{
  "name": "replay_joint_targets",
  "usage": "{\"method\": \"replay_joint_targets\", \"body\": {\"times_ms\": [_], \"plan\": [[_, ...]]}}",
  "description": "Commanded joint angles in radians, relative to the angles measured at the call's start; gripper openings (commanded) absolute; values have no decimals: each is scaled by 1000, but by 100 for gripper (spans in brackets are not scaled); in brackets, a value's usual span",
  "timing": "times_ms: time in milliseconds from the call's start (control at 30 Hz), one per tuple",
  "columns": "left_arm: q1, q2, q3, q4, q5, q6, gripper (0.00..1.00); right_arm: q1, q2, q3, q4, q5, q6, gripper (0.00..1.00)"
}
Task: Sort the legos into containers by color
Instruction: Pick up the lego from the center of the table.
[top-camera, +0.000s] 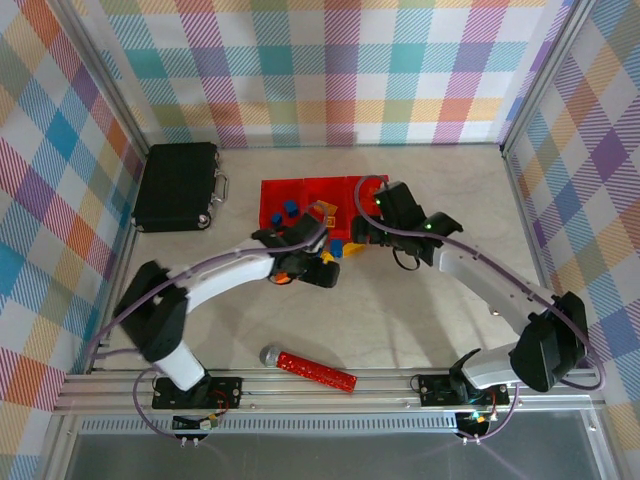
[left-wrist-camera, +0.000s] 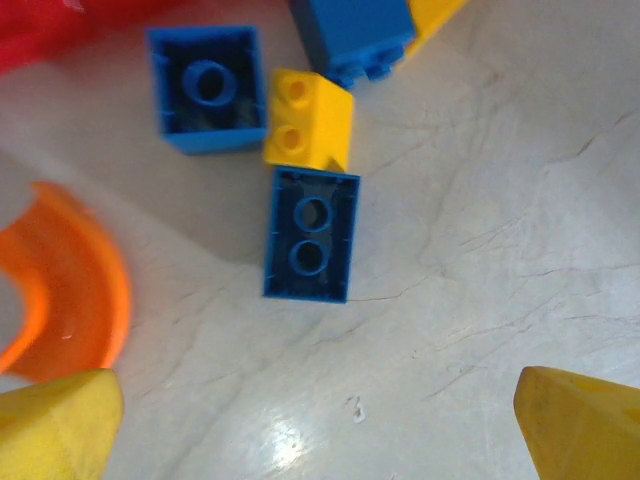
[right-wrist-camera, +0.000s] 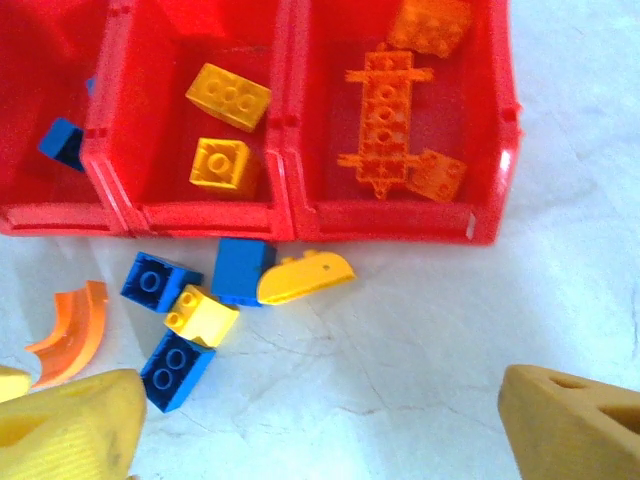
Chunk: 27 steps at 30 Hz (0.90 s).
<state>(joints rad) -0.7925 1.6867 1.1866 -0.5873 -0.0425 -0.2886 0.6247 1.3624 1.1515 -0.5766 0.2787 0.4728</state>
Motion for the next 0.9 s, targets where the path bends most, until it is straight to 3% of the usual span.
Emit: {"method": "replay_joint_targets", "body": {"times_ms": [0, 200, 367, 733, 867], "plan": [[-26, 101, 82, -113, 12, 49, 99, -6, -60, -48, 21, 46, 47, 98], [-29, 212, 176, -134, -39, 35, 96, -18, -102, -69, -26, 90, 31, 99], [-28, 268, 217, -131, -57, 19, 87, -27, -123, -78, -19, 101, 14, 99], [-7, 310, 210, -121, -83, -27, 75, -31, -122, -78, -25, 111, 17, 99], [19, 311, 188, -109, -73, -46, 60, -31, -116, -78, -22, 109, 30, 99]]}}
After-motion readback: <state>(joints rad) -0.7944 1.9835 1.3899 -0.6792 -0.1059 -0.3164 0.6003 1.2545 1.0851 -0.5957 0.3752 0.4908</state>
